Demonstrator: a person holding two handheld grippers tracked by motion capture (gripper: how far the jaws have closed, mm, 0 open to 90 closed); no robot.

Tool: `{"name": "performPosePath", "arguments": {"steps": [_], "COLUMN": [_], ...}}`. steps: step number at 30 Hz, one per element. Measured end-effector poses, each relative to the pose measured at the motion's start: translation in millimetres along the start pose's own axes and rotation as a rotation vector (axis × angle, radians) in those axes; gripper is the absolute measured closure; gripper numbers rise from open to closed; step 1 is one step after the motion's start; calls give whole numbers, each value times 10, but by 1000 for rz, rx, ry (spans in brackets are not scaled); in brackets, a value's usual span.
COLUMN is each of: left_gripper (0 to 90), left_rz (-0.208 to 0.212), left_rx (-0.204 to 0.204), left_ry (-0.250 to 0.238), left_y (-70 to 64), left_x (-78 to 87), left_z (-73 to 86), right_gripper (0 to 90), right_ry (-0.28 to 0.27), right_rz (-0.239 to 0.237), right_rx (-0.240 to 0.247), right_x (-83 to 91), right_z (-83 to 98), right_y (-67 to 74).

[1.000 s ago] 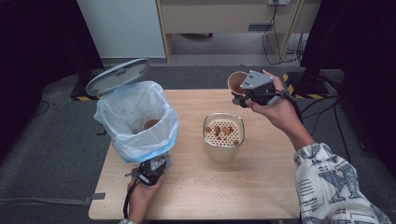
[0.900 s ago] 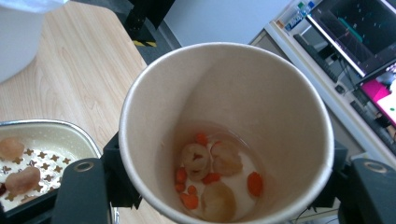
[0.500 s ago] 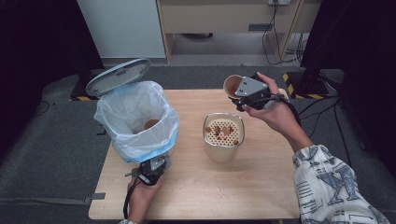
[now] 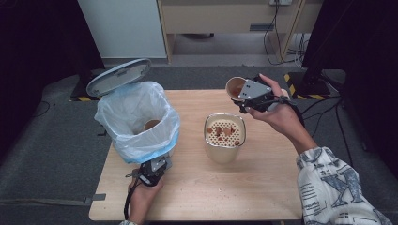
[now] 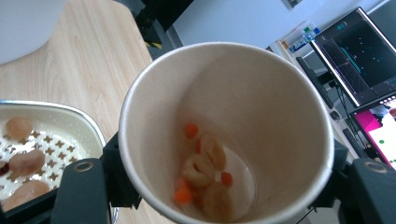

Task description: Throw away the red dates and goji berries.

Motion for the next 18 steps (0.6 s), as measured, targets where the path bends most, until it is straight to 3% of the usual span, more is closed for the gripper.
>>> {"name": "performPosePath", "arguments": {"steps": [7, 18], "left_gripper": [888, 888], "left_rz": [-3, -3], "left_rx": [-6, -5], "left_ry": [7, 7], "left_y": [8, 9], "left_x": [4, 4], "left_z": [1, 2], "right_gripper": [313, 318], "right_ry": [18, 40], "right_rz": [19, 76], "right_rx": [61, 155], "right_x": [-38, 22], "right_z": [70, -23], "right_y": [74, 88]}}
Point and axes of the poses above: each handheld gripper's, and its own axes: x roughly backward along the jaws, z roughly out of its underside, y roughly to its left, the point moved 2 cm from there along -x, roughly forward along the jaws, and after that the axes turned 9 degrees about y, right-handed, at the moved point
